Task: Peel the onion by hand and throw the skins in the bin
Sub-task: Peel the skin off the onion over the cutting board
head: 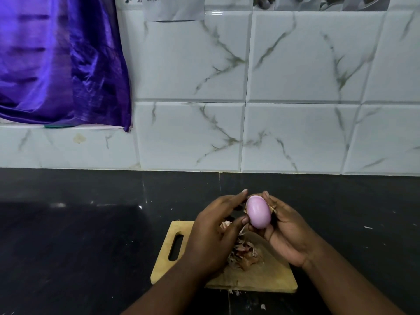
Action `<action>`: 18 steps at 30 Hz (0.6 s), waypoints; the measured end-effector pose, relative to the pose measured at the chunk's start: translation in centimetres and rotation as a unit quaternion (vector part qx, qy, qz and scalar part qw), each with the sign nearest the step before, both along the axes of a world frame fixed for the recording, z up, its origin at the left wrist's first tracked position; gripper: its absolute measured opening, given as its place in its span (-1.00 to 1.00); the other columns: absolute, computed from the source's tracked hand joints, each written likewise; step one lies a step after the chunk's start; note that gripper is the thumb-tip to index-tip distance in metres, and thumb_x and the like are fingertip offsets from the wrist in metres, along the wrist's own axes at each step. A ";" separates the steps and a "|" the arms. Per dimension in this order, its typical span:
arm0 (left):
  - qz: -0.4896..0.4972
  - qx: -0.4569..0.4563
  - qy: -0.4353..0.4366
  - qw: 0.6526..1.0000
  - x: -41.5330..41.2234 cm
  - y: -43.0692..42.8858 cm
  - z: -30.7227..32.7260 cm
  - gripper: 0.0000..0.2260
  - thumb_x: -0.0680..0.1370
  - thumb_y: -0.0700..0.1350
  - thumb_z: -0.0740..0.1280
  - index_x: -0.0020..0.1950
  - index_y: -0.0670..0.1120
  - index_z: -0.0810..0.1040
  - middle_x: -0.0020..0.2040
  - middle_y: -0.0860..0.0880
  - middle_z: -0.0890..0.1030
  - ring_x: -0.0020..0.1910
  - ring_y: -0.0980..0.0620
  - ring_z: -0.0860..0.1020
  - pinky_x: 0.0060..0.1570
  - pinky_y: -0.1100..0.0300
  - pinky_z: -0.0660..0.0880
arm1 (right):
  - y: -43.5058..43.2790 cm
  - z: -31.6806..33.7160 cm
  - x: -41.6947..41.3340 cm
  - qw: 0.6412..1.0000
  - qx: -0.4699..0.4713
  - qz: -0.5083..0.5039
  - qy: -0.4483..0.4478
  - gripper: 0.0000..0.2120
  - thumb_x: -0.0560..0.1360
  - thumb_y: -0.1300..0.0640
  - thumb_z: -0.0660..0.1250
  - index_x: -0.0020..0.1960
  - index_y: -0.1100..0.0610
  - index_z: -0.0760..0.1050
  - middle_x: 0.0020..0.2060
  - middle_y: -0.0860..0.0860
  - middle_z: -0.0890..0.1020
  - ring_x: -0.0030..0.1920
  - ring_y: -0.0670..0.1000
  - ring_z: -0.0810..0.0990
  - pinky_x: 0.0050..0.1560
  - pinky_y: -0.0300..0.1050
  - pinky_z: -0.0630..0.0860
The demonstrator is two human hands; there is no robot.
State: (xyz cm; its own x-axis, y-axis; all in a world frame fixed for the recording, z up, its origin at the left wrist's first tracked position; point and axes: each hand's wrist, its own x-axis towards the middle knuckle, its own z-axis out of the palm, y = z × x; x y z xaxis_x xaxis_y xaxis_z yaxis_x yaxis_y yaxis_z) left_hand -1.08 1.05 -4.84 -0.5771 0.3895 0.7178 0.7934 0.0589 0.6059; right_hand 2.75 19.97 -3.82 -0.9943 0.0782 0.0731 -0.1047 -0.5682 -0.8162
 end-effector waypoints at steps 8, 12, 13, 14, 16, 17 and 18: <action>0.041 0.068 0.007 0.997 -0.3 0.5 -0.5 -0.70 0.51 -0.28 0.55 0.21 -0.03 0.76 0.12 0.13 0.76 0.14 0.21 0.70 0.11 0.11 0.68 | -0.6 0.4 0.5 0.999 0.011 0.012 0.027 -0.82 0.54 0.13 0.29 0.11 0.18 0.51 0.05 0.21 0.68 -0.13 0.15 0.69 -0.24 0.00 0.69; 0.053 0.080 -0.024 0.995 -0.4 0.6 -0.7 -0.81 0.48 -0.27 0.59 0.03 -0.02 0.80 -0.07 0.12 0.78 -0.04 0.17 0.74 -0.04 0.07 0.70 | -0.9 0.3 0.5 0.999 0.034 0.006 0.031 -0.82 0.55 0.08 0.26 0.04 0.19 0.48 -0.04 0.23 0.68 -0.20 0.12 0.68 -0.28 -0.02 0.69; 0.052 0.082 -0.041 0.994 -0.4 0.6 -0.7 -0.84 0.48 -0.26 0.59 -0.01 -0.03 0.80 -0.11 0.12 0.77 -0.07 0.15 0.74 -0.06 0.06 0.70 | -0.9 0.3 0.4 0.999 0.040 0.000 0.029 -0.80 0.56 0.05 0.25 0.02 0.19 0.49 -0.04 0.23 0.66 -0.21 0.11 0.67 -0.27 -0.03 0.68; 0.048 0.086 -0.063 0.993 -0.4 0.6 -0.7 -0.86 0.48 -0.26 0.59 -0.03 -0.04 0.80 -0.13 0.11 0.77 -0.08 0.13 0.74 -0.07 0.03 0.70 | -0.8 0.1 0.3 0.999 0.045 -0.006 0.027 -0.76 0.58 0.01 0.24 0.02 0.19 0.52 -0.02 0.25 0.65 -0.20 0.11 0.68 -0.25 -0.03 0.69; 0.024 0.102 -0.124 0.987 -0.3 0.6 -0.5 -0.86 0.51 -0.26 0.56 -0.05 -0.02 0.80 -0.14 0.07 0.78 -0.08 0.08 0.75 -0.04 -0.05 0.71 | -0.6 0.0 0.1 0.999 0.046 -0.019 0.016 -0.60 0.60 -0.12 0.24 0.09 0.22 0.60 0.06 0.31 0.66 -0.12 0.14 0.71 -0.15 0.00 0.72; 0.012 0.113 -0.153 0.982 -0.3 0.5 -0.4 -0.86 0.52 -0.26 0.55 -0.06 -0.01 0.80 -0.13 0.04 0.78 -0.08 0.05 0.76 -0.01 -0.10 0.71 | -0.5 0.0 0.1 0.999 0.046 -0.019 0.018 -0.50 0.57 -0.20 0.29 0.15 0.25 0.60 0.12 0.33 0.66 -0.04 0.17 0.72 -0.08 0.02 0.73; 0.007 0.122 -0.174 0.977 -0.3 0.5 -0.2 -0.85 0.53 -0.27 0.54 -0.08 -0.01 0.79 -0.14 0.02 0.79 -0.08 0.02 0.76 0.00 -0.14 0.71 | -0.3 0.0 0.1 0.998 0.055 -0.013 0.025 -0.40 0.50 -0.25 0.39 0.21 0.28 0.58 0.17 0.35 0.65 0.04 0.20 0.71 -0.02 0.04 0.73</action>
State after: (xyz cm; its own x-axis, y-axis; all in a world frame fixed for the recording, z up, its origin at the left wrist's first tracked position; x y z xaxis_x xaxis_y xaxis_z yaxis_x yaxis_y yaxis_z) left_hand -1.43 1.58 -5.08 -0.8067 0.2213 0.5480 0.5373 -0.1118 0.8360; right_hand 2.88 19.64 -3.84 -0.9869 0.0925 0.1325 -0.1607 -0.4726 -0.8665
